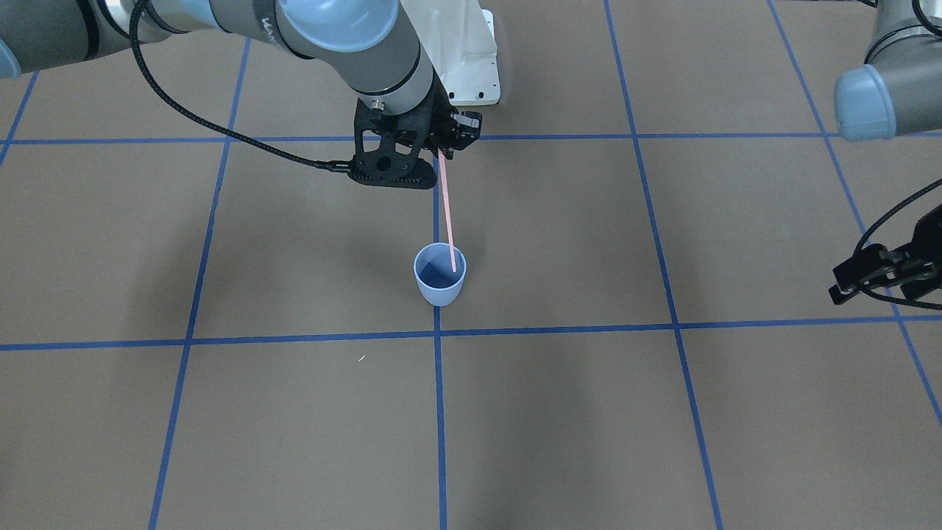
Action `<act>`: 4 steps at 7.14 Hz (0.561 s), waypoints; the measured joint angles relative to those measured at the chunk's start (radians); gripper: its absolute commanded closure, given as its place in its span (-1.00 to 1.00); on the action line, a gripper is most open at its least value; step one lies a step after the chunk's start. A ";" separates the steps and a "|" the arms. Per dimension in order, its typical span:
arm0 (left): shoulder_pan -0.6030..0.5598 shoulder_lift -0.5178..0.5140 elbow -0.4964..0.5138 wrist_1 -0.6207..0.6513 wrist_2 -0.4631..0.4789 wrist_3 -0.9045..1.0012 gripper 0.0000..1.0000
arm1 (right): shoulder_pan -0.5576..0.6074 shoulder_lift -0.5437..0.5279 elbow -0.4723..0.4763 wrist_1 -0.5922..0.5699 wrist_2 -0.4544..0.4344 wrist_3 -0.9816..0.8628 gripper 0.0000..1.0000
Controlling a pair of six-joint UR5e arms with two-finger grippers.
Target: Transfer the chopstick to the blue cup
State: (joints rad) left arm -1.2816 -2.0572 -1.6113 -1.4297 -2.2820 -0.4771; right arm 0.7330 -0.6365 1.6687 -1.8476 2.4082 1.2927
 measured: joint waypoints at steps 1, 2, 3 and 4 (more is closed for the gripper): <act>0.001 -0.001 0.002 0.000 0.000 0.000 -0.95 | 0.001 -0.027 0.021 0.001 0.001 0.000 1.00; 0.001 -0.003 0.002 0.000 0.000 0.000 -0.95 | 0.001 -0.047 0.031 0.003 -0.001 -0.002 1.00; 0.001 -0.003 0.002 0.000 0.000 0.000 -0.95 | 0.000 -0.057 0.027 0.007 -0.003 -0.008 1.00; 0.001 -0.003 0.002 0.000 0.000 0.000 -0.96 | -0.001 -0.059 0.005 0.031 -0.005 -0.010 1.00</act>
State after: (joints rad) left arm -1.2809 -2.0599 -1.6091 -1.4297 -2.2825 -0.4771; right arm 0.7318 -0.6955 1.6735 -1.8166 2.4032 1.2832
